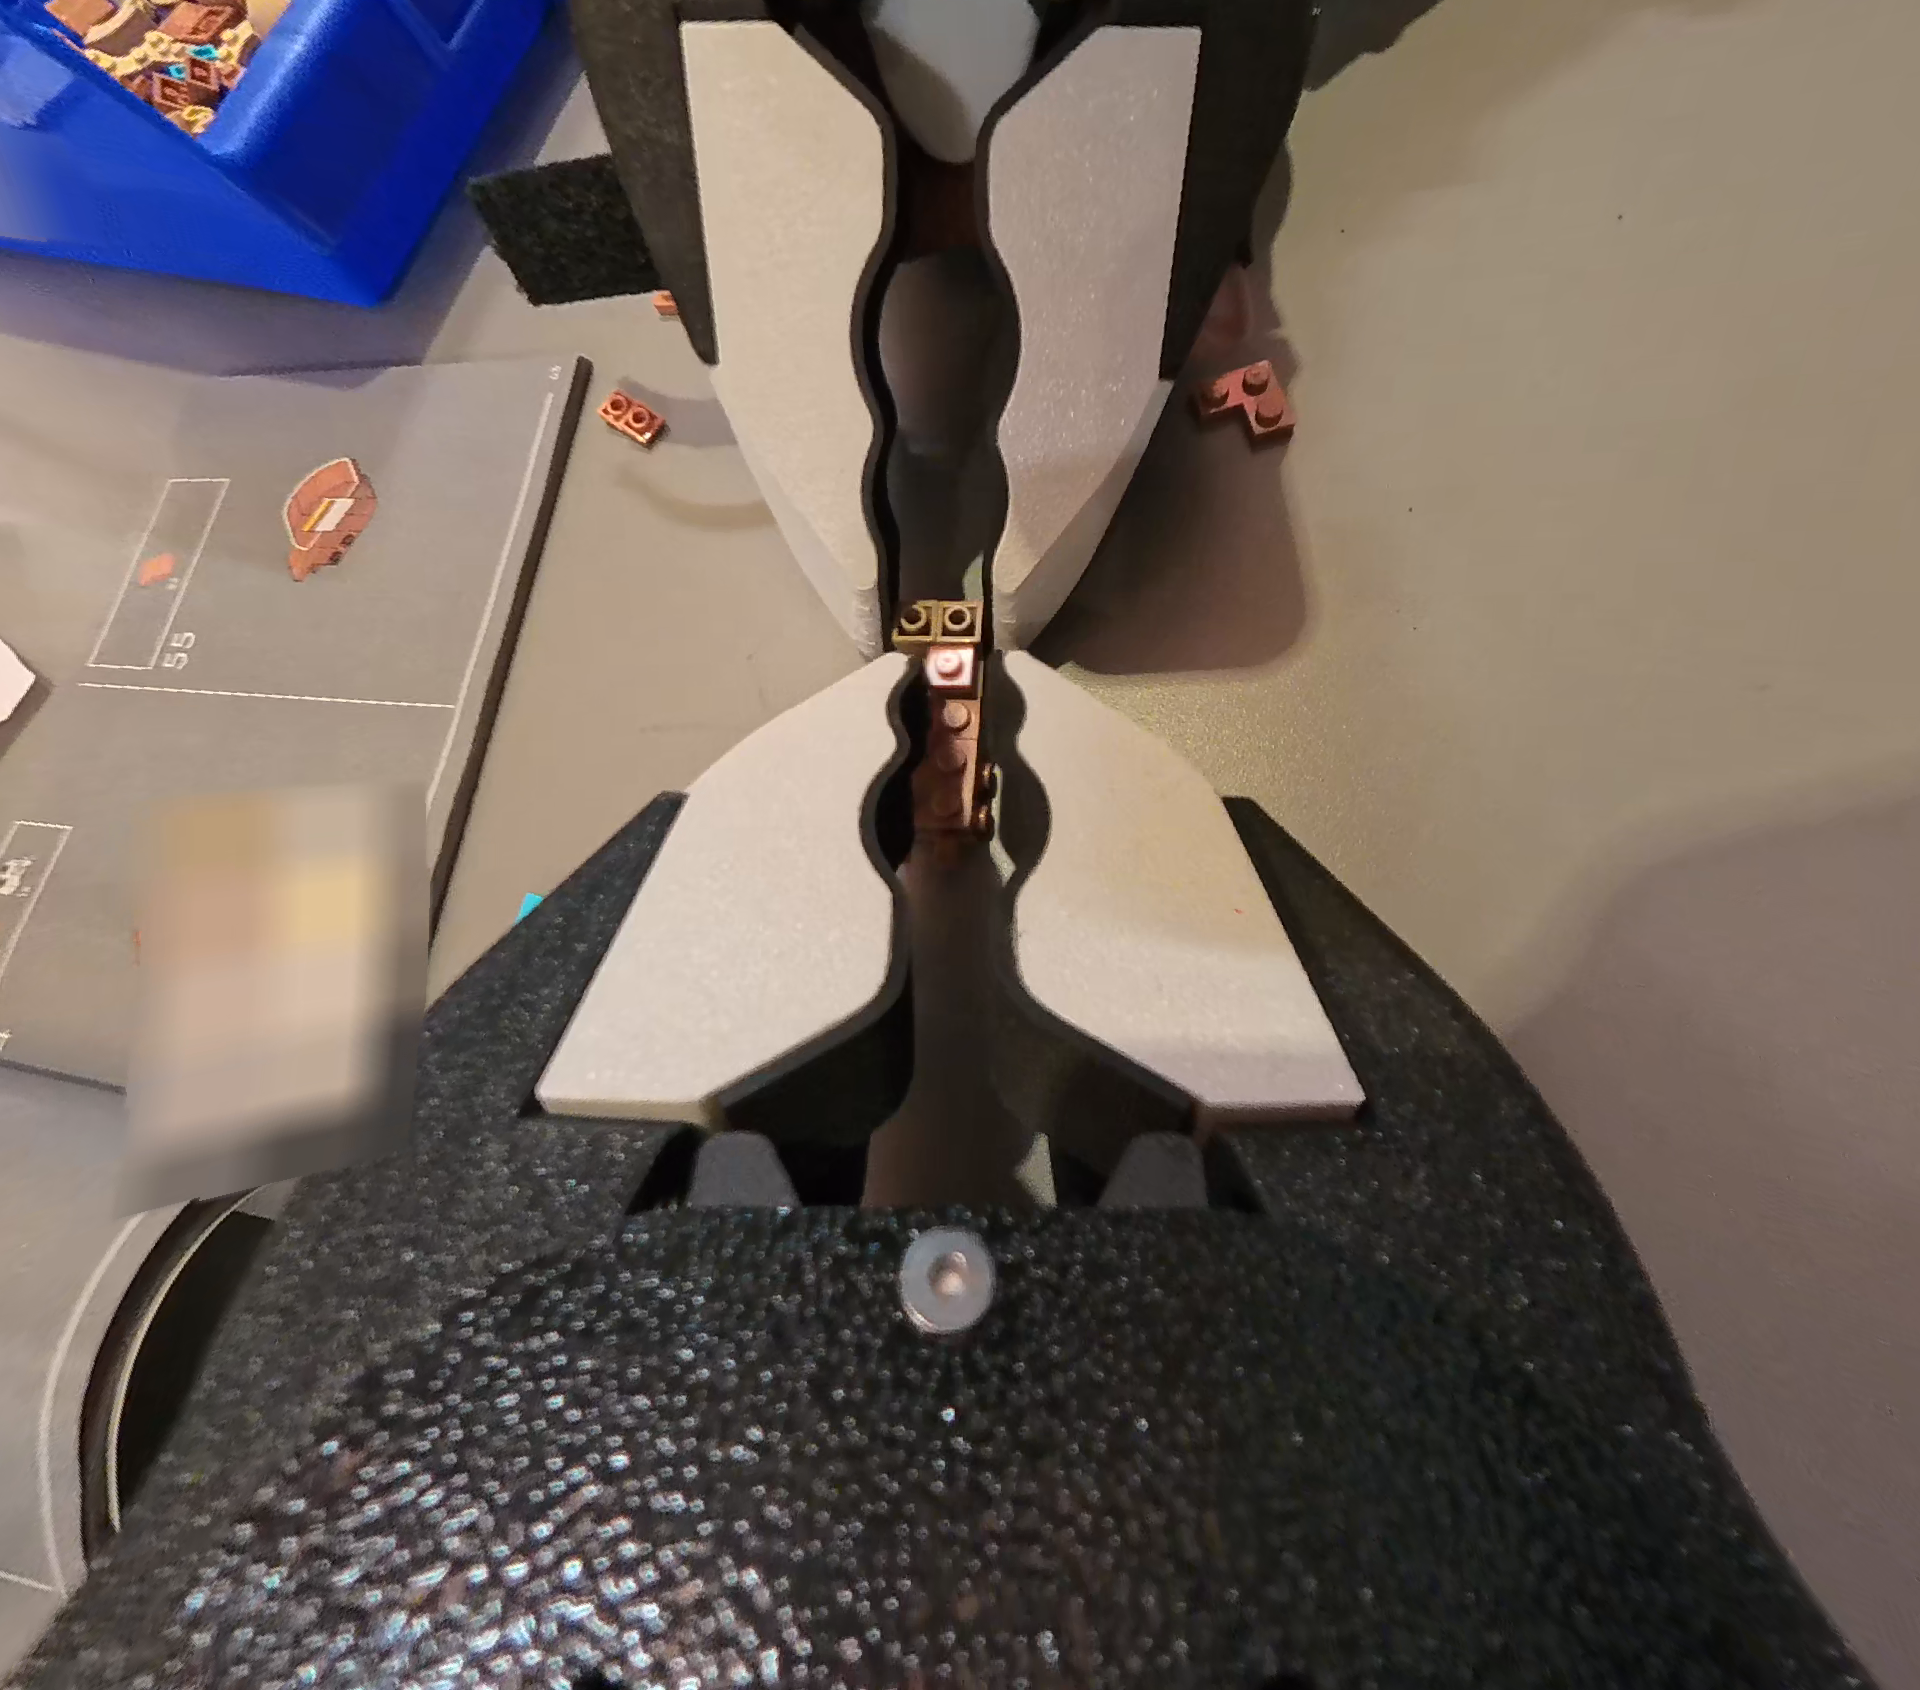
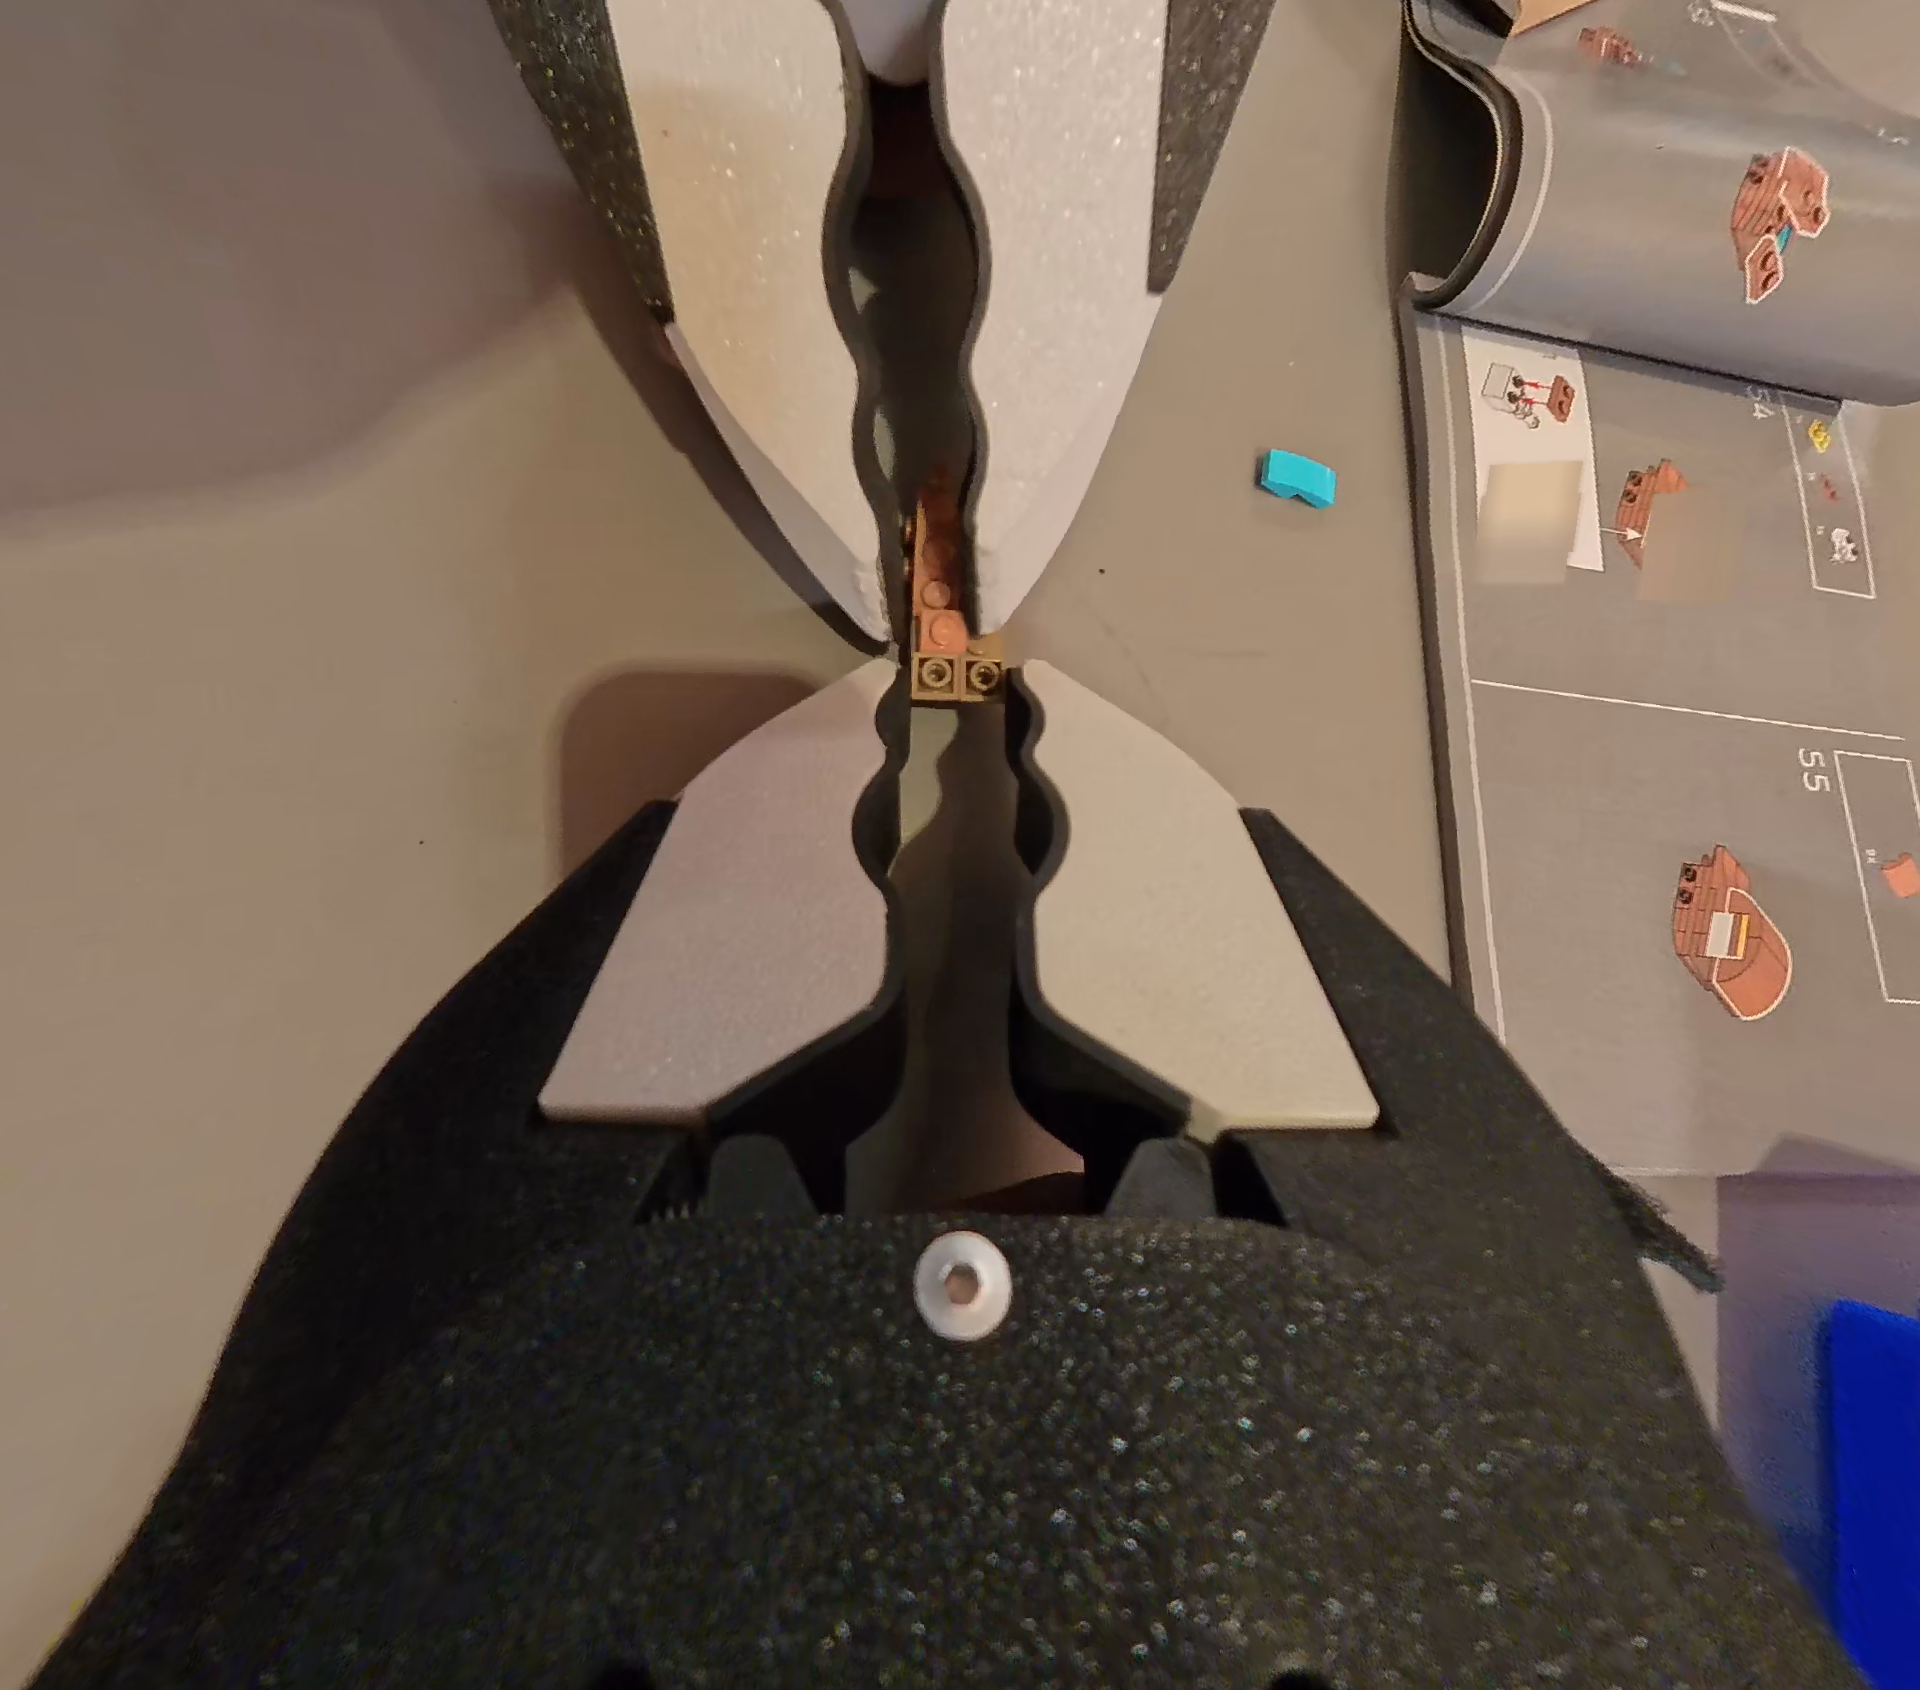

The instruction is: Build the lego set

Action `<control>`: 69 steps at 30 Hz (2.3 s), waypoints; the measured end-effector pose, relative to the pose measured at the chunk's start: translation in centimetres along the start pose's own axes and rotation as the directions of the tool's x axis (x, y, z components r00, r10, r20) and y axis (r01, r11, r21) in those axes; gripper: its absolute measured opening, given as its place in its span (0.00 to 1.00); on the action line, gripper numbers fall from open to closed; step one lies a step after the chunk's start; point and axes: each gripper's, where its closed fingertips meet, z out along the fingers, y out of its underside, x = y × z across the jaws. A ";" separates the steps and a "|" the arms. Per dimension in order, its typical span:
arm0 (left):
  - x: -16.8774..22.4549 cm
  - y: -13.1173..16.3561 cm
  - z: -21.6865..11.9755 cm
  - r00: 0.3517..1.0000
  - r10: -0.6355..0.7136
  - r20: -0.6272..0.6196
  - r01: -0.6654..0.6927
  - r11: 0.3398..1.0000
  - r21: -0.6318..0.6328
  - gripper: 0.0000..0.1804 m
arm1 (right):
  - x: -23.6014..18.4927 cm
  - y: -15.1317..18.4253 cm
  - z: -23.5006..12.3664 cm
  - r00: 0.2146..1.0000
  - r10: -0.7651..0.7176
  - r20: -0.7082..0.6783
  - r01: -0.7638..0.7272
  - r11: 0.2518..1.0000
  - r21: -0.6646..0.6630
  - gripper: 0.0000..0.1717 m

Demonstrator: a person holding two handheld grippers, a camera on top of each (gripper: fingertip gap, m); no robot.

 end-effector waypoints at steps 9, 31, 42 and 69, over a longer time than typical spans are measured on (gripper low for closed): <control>0.0 -0.1 -0.1 1.000 -0.009 -0.012 0.010 1.000 0.014 0.07 | 0.0 0.0 0.0 1.000 0.001 0.000 -0.001 1.000 0.000 0.10; -7.2 2.4 -3.0 0.927 -0.314 0.203 0.308 0.949 0.065 0.06 | 0.0 0.0 0.0 1.000 0.001 0.002 -0.001 1.000 0.003 0.10; -8.2 5.2 -2.1 0.900 -0.341 0.272 0.377 0.922 -0.091 0.07 | -0.1 0.0 -0.1 1.000 0.000 0.008 0.000 1.000 0.005 0.10; -3.8 -0.4 -1.6 0.963 -0.260 -0.076 0.265 0.962 0.064 0.04 | -0.1 0.0 -0.1 1.000 -0.002 0.007 0.002 1.000 0.008 0.10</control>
